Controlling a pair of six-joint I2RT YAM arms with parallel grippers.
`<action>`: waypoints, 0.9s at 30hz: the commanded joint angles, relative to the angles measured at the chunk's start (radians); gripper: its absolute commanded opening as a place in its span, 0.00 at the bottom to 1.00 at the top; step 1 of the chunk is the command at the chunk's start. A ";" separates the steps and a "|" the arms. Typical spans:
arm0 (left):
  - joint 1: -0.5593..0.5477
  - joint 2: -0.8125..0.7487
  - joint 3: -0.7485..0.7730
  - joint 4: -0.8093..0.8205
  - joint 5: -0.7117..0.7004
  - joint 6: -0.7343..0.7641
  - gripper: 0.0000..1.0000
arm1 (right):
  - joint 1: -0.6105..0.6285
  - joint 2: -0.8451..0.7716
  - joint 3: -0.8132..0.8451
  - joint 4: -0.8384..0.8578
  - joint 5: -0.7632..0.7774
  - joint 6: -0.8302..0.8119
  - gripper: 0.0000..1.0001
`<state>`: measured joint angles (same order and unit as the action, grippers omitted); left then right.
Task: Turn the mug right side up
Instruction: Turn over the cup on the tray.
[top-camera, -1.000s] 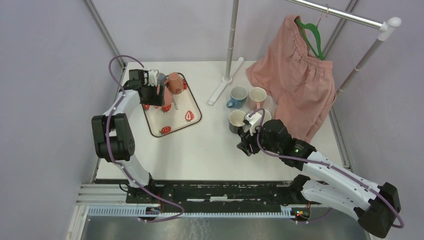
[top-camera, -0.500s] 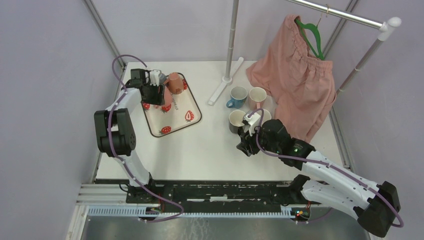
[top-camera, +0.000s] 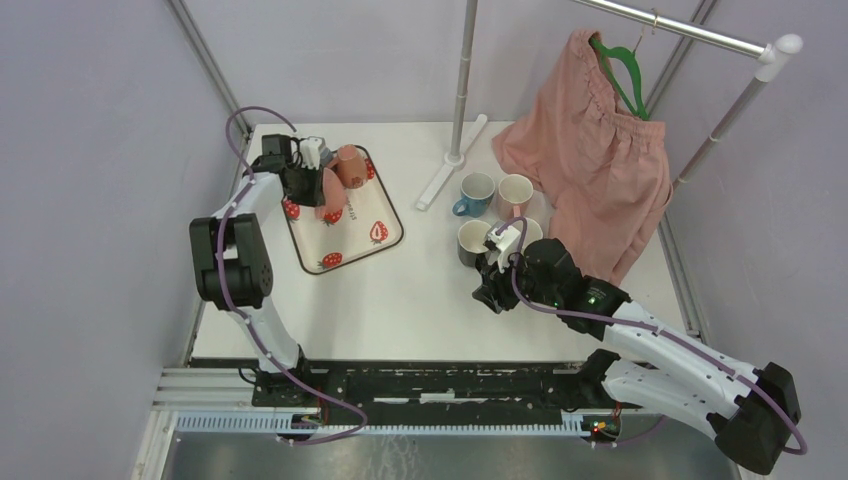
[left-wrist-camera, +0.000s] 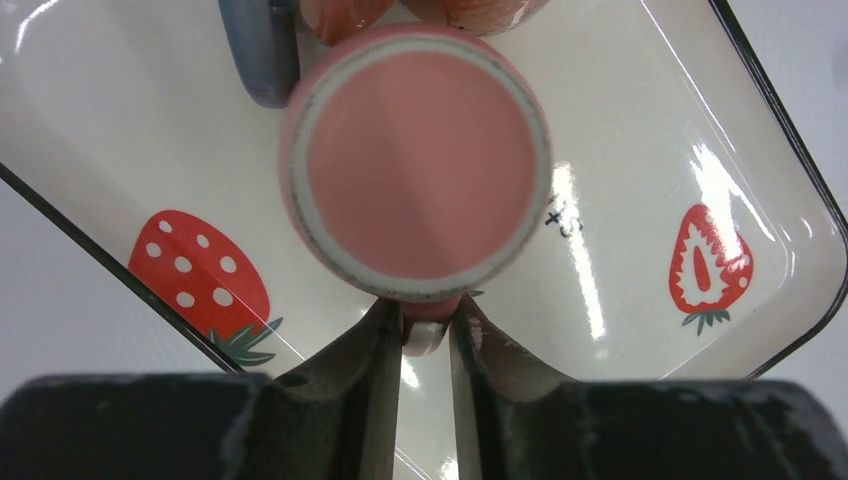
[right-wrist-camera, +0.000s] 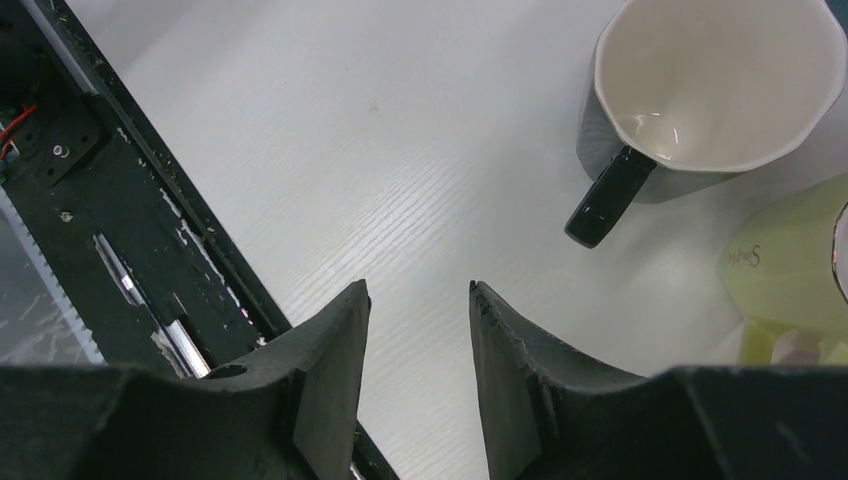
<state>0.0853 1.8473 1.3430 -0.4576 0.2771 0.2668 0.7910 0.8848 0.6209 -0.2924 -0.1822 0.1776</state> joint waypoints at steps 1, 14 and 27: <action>-0.010 0.015 0.042 -0.015 0.033 0.035 0.26 | -0.001 -0.002 0.007 0.041 -0.011 0.013 0.47; -0.034 0.033 0.051 -0.043 -0.001 0.054 0.54 | -0.001 -0.002 0.008 0.040 -0.015 0.016 0.47; -0.035 0.061 0.070 -0.061 -0.015 0.054 0.49 | -0.002 -0.009 -0.001 0.037 -0.012 0.017 0.46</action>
<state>0.0521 1.8938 1.3701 -0.5022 0.2691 0.2821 0.7906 0.8848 0.6209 -0.2924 -0.1837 0.1871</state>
